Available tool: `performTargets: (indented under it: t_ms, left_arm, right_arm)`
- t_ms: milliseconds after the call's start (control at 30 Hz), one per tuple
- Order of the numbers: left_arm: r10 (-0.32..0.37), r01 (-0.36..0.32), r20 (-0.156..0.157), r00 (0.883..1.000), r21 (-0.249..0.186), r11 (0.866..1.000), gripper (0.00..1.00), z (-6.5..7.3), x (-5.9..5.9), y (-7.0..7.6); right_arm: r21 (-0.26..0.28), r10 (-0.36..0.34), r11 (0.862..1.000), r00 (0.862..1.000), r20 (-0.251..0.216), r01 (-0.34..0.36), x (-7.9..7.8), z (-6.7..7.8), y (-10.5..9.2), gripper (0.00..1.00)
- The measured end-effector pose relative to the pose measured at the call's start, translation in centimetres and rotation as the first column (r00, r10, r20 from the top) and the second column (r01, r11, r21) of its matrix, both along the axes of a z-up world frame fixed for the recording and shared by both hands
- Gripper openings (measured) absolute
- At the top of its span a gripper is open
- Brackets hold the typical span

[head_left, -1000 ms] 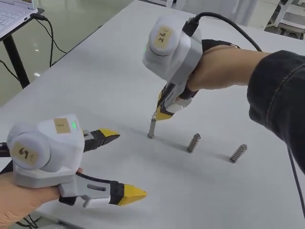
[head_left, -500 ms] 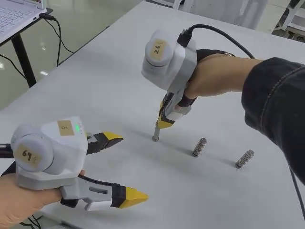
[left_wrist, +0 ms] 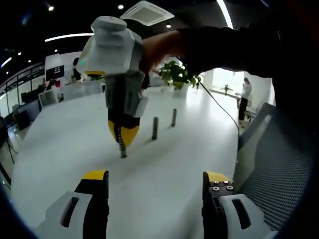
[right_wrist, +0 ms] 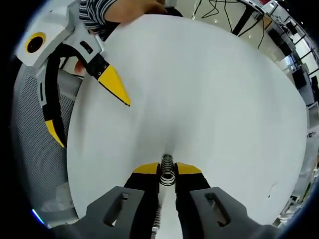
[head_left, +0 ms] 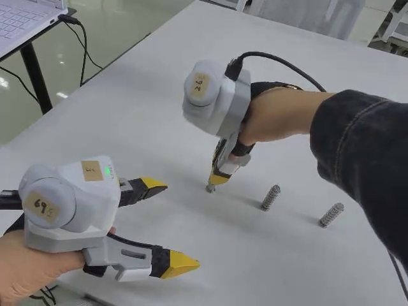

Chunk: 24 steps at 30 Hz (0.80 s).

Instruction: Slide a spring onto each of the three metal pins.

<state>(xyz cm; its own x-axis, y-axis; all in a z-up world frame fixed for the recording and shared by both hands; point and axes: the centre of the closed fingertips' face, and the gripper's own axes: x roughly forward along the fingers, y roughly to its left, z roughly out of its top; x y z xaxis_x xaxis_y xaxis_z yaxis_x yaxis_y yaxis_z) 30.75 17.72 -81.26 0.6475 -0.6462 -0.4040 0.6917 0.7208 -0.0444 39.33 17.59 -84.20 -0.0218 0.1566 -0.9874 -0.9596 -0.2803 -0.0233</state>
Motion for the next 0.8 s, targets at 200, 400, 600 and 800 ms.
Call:
performTargets:
  t_ms: [200,400,600,800]
  left_arm:
    - [0.0,0.0,-0.003,1.0,-0.001,1.0,0.72,0.0,0.0,-0.1]
    - [-0.002,0.002,-0.008,1.0,-0.001,1.0,0.72,-0.2,0.0,-0.3]
    - [-0.002,0.002,-0.01,1.0,-0.002,1.0,0.72,-0.2,-0.1,-0.3]
    - [0.0,0.0,-0.009,1.0,-0.001,1.0,0.71,-0.1,-0.1,-0.3]
  right_arm:
    - [-0.01,0.002,1.0,1.0,-0.008,-0.002,-0.5,-0.7,-0.1,0.09]
    - [-0.021,0.0,1.0,1.0,-0.015,0.0,-0.7,-1.4,-0.4,0.09]
    - [-0.025,-0.002,1.0,1.0,-0.011,0.002,-0.5,-1.6,-0.3,0.09]
    - [-0.02,0.008,1.0,1.0,-0.014,-0.008,-0.5,-1.8,-0.2,0.09]
